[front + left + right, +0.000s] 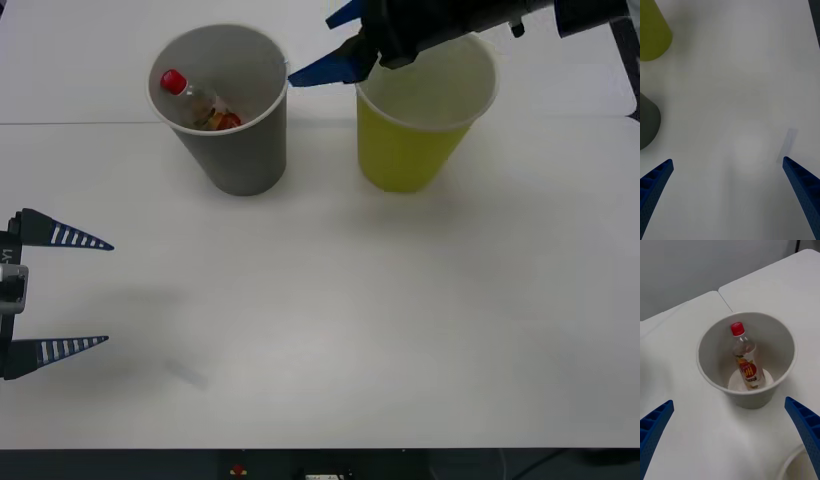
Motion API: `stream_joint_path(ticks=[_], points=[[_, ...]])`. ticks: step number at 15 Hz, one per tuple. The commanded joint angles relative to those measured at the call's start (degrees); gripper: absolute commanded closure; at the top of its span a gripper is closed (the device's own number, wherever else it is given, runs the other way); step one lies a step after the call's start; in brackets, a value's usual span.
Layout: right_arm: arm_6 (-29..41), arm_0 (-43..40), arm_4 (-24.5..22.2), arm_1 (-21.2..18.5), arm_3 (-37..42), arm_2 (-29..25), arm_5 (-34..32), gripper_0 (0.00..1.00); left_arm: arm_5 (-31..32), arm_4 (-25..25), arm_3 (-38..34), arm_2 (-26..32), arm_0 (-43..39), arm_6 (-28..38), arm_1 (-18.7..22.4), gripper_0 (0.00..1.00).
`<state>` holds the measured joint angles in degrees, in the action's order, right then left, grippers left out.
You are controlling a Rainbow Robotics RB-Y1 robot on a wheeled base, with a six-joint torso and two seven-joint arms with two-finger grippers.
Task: Put the can into the green bin and the plastic bottle into the gray bin
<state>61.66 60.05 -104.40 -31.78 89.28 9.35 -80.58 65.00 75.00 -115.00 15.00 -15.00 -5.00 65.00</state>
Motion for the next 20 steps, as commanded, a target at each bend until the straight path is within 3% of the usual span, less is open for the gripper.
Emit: stream_joint_path(ticks=[1, 4, 12, 20], points=[[-6.46, -6.18, 3.68, -2.76, 5.38, -5.66, -5.02, 0.0, 0.0, 0.0, 0.0, 0.0, 0.0, 0.0, 0.0, 0.0], [-14.46, -13.03, 8.77, -5.66, 8.9, -11.99, -8.45, 0.0, 0.0, 0.0, 0.0, 0.0, 0.0, 0.0, 0.0, 0.0], [-30.19, -31.58, 18.7, -11.72, 14.0, -22.62, -8.54, 0.0, 0.0, 0.0, 0.0, 0.0, 0.0, 0.0, 0.0, 0.0], [-37.05, -46.08, 19.67, -14.45, 18.21, -29.83, -8.63, 0.0, 0.0, 0.0, 0.0, 0.0, 0.0, 0.0, 0.0, 0.0]])
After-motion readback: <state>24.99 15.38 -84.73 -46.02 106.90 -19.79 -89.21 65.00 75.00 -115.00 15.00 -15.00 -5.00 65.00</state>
